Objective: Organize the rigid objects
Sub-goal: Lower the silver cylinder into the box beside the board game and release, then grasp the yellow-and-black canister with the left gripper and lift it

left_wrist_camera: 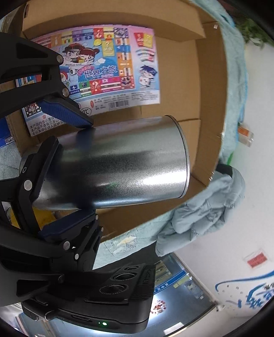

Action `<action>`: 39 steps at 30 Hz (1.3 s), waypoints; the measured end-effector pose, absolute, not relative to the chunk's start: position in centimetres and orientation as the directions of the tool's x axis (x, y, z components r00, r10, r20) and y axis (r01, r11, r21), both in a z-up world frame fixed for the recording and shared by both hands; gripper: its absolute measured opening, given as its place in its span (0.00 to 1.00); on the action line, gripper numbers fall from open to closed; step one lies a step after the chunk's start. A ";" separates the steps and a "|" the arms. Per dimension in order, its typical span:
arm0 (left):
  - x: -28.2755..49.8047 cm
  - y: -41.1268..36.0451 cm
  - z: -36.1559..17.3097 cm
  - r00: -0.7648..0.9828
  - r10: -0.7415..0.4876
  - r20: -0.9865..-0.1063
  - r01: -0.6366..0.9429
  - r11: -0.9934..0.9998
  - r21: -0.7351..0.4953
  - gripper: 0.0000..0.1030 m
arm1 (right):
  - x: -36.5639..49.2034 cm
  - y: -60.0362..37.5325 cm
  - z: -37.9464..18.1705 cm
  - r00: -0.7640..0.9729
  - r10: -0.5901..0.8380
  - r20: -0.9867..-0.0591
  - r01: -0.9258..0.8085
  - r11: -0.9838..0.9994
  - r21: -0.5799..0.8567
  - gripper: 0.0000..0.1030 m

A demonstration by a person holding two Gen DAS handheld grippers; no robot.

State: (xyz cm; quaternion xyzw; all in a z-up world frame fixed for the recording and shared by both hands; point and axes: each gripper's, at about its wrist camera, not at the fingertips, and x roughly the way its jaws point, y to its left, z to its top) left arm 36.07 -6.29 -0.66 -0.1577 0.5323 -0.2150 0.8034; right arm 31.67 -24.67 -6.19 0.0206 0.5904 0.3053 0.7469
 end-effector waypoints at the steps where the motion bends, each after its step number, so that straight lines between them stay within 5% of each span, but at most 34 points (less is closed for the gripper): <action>1: 36.3 -6.2 -1.0 0.334 -0.513 -0.791 0.167 0.858 -0.486 0.75 | 31.8 -24.6 -6.5 0.101 0.482 -0.870 -0.420 0.814 0.402 0.84; 20: 33.9 -5.4 -2.1 0.363 -0.451 -0.815 0.144 0.892 -0.429 0.72 | 31.2 -26.1 -6.2 0.122 0.456 -0.882 -0.438 0.822 0.365 0.78; 23: 31.1 -5.3 0.3 0.489 -0.357 -0.796 0.149 0.933 -0.328 0.72 | 29.8 -26.5 -4.7 0.194 0.448 -0.873 -0.447 0.832 0.328 0.78; 27: 25.8 -5.2 3.9 0.687 -0.071 -0.723 0.019 0.997 -0.080 0.98 | 25.3 -28.8 -0.6 0.413 0.451 -0.791 -0.523 0.828 0.200 0.79; 30: 22.1 -5.5 5.0 0.749 0.108 -0.654 -0.100 0.994 0.050 0.99 | 22.1 -31.3 0.6 0.514 0.437 -0.738 -0.480 0.860 0.175 0.80; 39: 13.9 -7.9 2.3 0.715 0.199 -0.670 -0.125 0.980 0.157 0.99 | 20.0 -37.2 -2.9 0.542 0.326 -0.775 -0.285 0.939 0.195 0.80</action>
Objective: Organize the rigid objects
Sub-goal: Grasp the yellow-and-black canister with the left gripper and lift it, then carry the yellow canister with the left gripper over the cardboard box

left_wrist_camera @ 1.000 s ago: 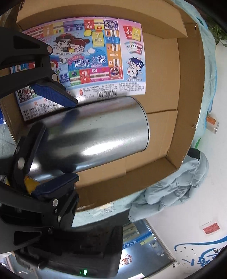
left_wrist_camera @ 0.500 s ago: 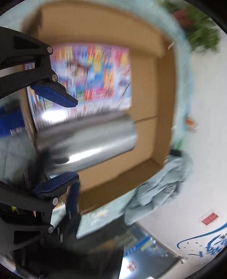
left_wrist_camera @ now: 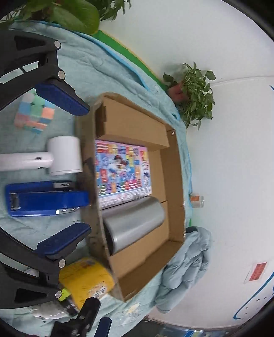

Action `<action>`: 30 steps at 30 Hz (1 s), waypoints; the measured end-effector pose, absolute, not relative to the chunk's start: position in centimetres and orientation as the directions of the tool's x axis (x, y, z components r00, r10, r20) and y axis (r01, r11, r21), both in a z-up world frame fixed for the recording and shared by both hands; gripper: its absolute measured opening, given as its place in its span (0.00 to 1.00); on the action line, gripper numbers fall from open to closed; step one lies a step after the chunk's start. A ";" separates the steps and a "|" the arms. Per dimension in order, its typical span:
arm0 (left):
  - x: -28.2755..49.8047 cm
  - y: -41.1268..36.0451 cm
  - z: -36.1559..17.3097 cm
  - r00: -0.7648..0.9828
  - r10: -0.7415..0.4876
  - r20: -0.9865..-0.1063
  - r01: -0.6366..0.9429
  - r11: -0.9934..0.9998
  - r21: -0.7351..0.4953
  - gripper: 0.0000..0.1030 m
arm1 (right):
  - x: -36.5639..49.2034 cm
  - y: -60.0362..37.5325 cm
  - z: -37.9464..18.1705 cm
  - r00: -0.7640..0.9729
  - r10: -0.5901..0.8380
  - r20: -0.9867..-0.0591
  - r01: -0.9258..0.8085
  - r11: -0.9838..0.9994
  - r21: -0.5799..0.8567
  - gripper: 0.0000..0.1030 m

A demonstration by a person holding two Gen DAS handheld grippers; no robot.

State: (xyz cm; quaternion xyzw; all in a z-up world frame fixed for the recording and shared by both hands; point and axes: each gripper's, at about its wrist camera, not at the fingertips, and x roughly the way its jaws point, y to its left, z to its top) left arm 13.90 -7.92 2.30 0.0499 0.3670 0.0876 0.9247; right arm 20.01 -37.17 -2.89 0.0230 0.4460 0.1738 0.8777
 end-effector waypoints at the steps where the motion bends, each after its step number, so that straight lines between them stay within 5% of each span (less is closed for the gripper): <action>1: 13.5 -8.2 2.0 0.713 0.195 -0.674 -0.125 0.980 0.152 0.99 | 20.2 -37.5 -3.4 0.521 0.336 -0.784 -0.276 0.936 0.218 0.80; 15: 10.8 -8.0 2.2 0.692 0.122 -0.712 -0.095 0.992 0.078 0.99 | 19.2 -34.8 -6.1 0.383 0.408 -0.829 -0.330 0.898 0.290 0.76; 30: 8.8 -7.9 -1.9 0.384 -0.408 -0.828 0.117 0.911 -0.395 0.97 | 11.0 -34.8 -6.5 0.241 0.545 -0.803 -0.359 0.819 0.448 0.77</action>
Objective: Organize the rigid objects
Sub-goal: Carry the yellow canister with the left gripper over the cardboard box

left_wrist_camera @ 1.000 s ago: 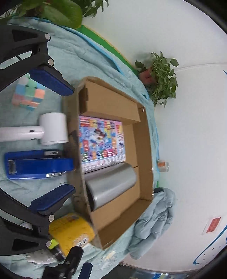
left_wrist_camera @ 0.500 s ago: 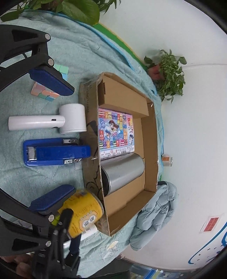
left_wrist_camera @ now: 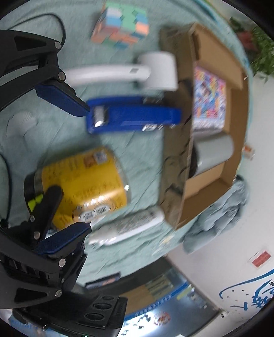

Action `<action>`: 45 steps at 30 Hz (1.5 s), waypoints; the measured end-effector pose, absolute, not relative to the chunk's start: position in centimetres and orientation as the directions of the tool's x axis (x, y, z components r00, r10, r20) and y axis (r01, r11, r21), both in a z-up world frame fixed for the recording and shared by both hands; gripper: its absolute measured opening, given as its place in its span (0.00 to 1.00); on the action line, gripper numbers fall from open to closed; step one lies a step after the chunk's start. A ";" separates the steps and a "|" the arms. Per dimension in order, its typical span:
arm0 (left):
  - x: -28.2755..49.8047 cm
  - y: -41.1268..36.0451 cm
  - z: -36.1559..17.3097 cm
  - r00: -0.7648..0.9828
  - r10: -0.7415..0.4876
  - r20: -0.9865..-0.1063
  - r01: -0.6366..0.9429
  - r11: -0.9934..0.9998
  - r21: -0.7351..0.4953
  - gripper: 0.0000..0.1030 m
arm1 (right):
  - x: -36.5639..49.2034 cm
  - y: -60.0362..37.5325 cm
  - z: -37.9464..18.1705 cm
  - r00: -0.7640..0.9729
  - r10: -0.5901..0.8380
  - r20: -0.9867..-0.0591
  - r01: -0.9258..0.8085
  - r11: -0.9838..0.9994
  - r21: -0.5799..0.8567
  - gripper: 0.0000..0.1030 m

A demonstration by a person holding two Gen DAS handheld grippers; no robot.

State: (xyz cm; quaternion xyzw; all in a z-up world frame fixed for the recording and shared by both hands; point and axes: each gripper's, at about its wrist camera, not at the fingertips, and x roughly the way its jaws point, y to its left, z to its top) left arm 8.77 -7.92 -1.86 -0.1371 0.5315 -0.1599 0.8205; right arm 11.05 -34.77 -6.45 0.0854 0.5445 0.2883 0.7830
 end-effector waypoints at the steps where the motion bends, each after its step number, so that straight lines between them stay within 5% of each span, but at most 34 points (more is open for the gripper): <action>1: 8.5 -8.5 -2.4 0.356 -0.428 -0.831 0.120 0.903 -0.414 0.94 | 10.9 -34.8 -6.5 0.227 0.553 -0.801 -0.360 0.812 0.459 0.77; 5: 8.0 -9.8 -3.9 0.282 -0.494 -0.822 0.115 0.869 -0.482 0.84 | 9.8 -34.6 -6.4 0.189 0.564 -0.804 -0.378 0.797 0.471 0.78; 25: 6.6 -10.2 -3.4 0.348 -0.500 -0.793 0.177 0.865 -0.469 0.80 | 8.3 -33.2 -6.4 0.262 0.479 -0.838 -0.357 0.855 0.377 0.81; 45: 8.4 -9.9 4.6 0.498 -0.459 -0.736 0.247 0.888 -0.387 0.78 | 10.4 -33.0 -1.0 0.402 0.533 -0.744 -0.417 0.830 0.369 0.81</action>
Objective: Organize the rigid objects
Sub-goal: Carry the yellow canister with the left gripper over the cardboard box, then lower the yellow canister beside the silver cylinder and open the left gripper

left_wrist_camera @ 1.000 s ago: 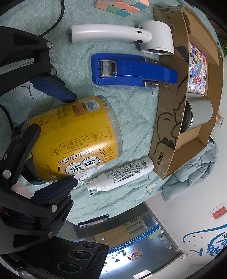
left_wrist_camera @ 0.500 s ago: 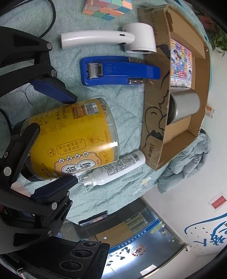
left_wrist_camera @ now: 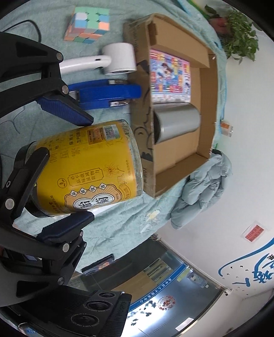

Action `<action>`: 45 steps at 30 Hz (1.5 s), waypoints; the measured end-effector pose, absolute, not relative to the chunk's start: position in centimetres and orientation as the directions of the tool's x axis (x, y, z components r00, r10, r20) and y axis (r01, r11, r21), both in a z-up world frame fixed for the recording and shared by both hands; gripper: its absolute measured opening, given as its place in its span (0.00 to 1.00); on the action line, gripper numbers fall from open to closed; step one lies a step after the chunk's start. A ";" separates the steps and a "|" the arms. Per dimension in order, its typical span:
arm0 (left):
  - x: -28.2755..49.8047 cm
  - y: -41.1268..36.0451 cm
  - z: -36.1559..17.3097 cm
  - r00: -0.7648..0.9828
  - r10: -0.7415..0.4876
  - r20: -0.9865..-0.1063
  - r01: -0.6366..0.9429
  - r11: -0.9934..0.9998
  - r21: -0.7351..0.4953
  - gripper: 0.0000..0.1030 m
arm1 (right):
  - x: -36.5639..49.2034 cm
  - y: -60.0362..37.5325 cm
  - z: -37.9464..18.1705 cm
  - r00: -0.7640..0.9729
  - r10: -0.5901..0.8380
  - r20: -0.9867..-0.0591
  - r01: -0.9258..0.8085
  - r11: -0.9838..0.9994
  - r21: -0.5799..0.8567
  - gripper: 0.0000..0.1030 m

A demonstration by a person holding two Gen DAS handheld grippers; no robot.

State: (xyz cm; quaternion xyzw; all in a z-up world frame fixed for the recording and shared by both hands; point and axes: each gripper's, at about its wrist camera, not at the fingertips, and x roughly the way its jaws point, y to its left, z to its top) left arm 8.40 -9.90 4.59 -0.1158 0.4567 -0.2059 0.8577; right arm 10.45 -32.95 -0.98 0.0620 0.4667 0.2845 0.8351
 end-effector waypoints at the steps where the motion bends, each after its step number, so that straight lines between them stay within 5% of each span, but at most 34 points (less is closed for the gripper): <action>1: 8.6 -9.9 5.1 0.506 -0.456 -0.732 0.252 0.890 -0.380 0.78 | 10.7 -33.0 -0.7 0.410 0.537 -0.737 -0.422 0.828 0.369 0.81; 25: 21.7 -13.3 13.9 0.580 -0.424 -0.695 0.310 0.904 -0.293 0.78 | 22.2 -35.0 4.6 0.484 0.578 -0.656 -0.470 0.805 0.362 0.81; 45: 36.5 -15.4 2.3 0.308 -0.417 -0.855 0.192 0.908 -0.373 0.78 | 33.0 -35.2 -4.4 0.221 0.562 -0.797 -0.350 0.809 0.473 0.81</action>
